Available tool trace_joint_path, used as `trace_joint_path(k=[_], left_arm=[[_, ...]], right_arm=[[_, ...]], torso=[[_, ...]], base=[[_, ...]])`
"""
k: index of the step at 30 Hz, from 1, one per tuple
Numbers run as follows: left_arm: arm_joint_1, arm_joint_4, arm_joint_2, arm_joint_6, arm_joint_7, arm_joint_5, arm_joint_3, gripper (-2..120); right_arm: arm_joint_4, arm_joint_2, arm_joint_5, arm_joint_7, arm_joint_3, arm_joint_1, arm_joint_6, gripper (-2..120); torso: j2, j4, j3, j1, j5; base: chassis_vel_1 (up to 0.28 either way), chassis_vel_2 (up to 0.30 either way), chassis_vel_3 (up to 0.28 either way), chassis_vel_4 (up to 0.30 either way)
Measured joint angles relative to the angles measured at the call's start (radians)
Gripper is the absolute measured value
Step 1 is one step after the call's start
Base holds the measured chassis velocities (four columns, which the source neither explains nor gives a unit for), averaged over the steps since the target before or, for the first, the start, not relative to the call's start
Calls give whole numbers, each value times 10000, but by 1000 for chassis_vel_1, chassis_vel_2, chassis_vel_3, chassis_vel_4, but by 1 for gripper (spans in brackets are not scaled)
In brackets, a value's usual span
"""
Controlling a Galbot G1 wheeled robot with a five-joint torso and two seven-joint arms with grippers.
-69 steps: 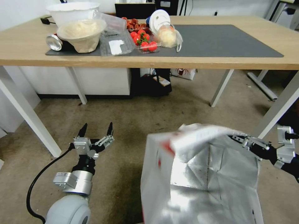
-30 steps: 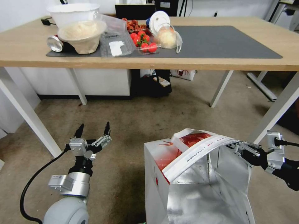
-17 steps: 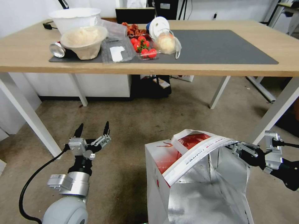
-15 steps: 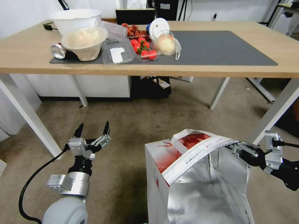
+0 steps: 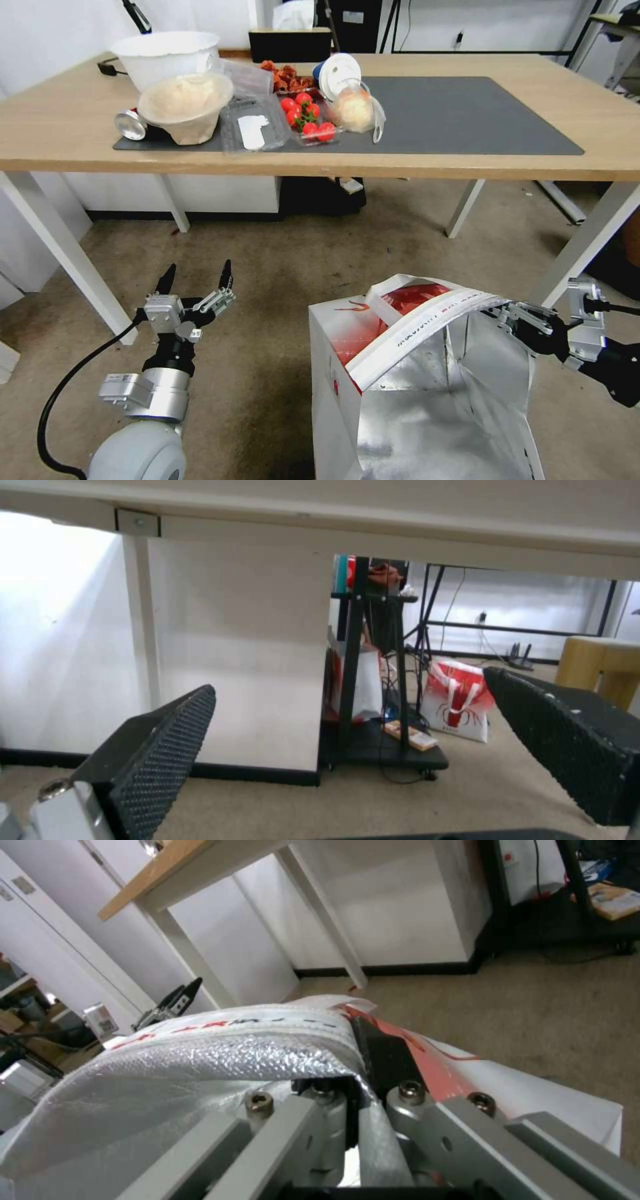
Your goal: Pick up the food delivery bag from the floor and place it on the table.
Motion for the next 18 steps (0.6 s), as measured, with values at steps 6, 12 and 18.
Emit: trace_joint_path(k=[6,12,18], left_arm=[[3,-7,-6,1,2,13,-20,100],[3,-35,-20,1,78,22,-29,100],[-7,34,-59,-8,107,44,-1,100]], right_arm=[[5,-3,-63,-2,-4,23,13,0],[9,25,-143,-6,-35,31,27,0],[14,34,-199,-1,-77,43,41,0]], torso=[[202,0,154,47,0],[427,0,328,96,1],[646,0,485,164,0]], base=[[0,0,0,0],[0,0,0,0],[0,0,0,0]])
